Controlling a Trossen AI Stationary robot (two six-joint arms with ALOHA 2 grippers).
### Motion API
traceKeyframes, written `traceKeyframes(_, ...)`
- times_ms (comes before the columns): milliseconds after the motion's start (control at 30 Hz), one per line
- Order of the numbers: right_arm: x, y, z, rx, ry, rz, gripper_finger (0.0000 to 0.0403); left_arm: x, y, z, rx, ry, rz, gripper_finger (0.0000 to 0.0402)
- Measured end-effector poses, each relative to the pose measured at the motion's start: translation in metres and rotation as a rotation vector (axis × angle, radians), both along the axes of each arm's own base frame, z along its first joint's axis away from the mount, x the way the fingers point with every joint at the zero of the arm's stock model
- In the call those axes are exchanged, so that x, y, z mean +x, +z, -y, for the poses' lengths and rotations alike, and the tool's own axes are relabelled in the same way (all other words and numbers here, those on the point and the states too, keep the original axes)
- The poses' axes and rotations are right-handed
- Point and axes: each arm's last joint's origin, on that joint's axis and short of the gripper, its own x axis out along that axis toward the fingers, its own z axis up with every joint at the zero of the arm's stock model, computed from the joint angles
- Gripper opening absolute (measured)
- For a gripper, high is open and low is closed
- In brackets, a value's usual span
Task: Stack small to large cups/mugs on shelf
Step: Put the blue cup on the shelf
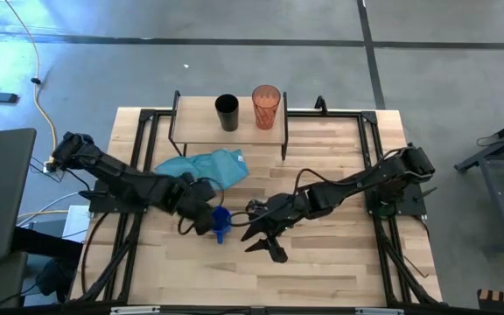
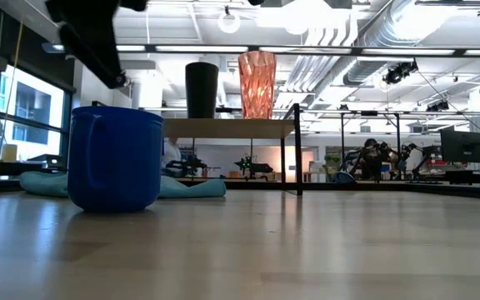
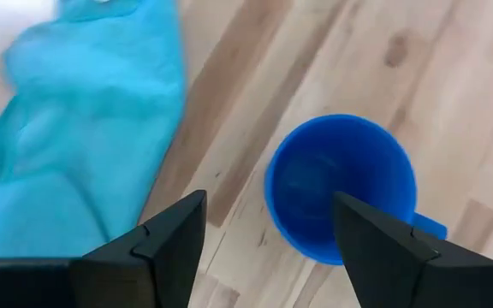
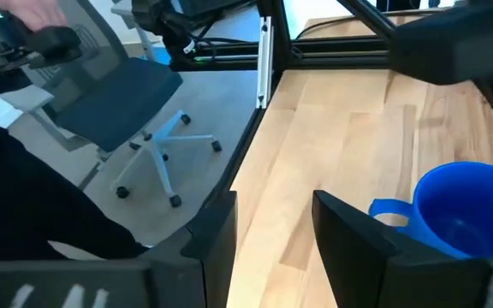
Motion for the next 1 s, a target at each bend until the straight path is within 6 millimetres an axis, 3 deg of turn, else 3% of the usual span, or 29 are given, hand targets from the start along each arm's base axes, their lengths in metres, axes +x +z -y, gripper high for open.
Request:
traceKeyframes(467,-0.005,0.000,-0.015,-0.002,-0.009,-0.004,0.0145,0.014,0.001,-0.038,-0.111,-0.298,-0.030,0.0236)
traceKeyframes(1000,-0.004,0.001,-0.015,0.005,-0.047,0.014,0.0145,0.029,-0.023,-0.039,-0.110,-0.390,-0.125,0.0236)
